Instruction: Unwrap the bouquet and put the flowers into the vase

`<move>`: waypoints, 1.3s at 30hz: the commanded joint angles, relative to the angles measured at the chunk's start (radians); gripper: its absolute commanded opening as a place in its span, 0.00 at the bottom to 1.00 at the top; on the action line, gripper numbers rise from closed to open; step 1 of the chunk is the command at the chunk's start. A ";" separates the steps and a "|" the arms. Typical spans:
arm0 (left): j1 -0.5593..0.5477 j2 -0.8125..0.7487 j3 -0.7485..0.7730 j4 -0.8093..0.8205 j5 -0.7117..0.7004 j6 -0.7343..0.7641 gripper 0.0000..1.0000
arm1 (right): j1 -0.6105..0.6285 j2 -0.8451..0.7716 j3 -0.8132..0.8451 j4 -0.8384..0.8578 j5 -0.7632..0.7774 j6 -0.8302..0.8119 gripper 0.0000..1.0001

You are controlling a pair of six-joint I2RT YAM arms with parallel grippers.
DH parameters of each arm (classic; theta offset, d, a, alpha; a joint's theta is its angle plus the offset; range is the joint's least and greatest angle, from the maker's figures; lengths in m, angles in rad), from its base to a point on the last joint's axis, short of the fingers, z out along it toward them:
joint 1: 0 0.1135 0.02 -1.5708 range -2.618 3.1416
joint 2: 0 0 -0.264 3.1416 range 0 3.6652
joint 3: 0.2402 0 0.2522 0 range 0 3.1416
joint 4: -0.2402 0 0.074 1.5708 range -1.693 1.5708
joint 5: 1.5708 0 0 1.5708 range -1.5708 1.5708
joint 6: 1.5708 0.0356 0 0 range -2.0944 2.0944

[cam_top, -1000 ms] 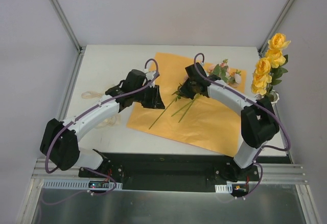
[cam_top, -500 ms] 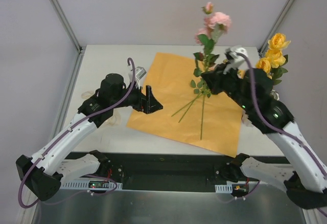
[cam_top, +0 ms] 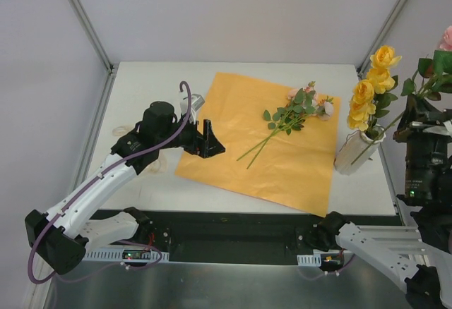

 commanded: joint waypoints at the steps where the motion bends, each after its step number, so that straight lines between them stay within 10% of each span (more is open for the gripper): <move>1: 0.009 -0.034 -0.022 0.010 0.017 0.018 0.79 | -0.003 0.089 0.013 0.220 0.223 -0.297 0.01; 6: 0.009 -0.034 -0.036 0.010 0.008 0.018 0.79 | -0.096 0.177 -0.061 0.459 0.263 -0.416 0.01; 21: 0.011 -0.014 -0.037 0.010 0.025 0.027 0.79 | -0.643 0.306 -0.016 0.369 -0.029 0.004 0.01; 39: 0.009 0.032 -0.011 0.010 0.037 0.047 0.79 | -0.849 0.297 -0.272 0.602 -0.307 0.069 0.01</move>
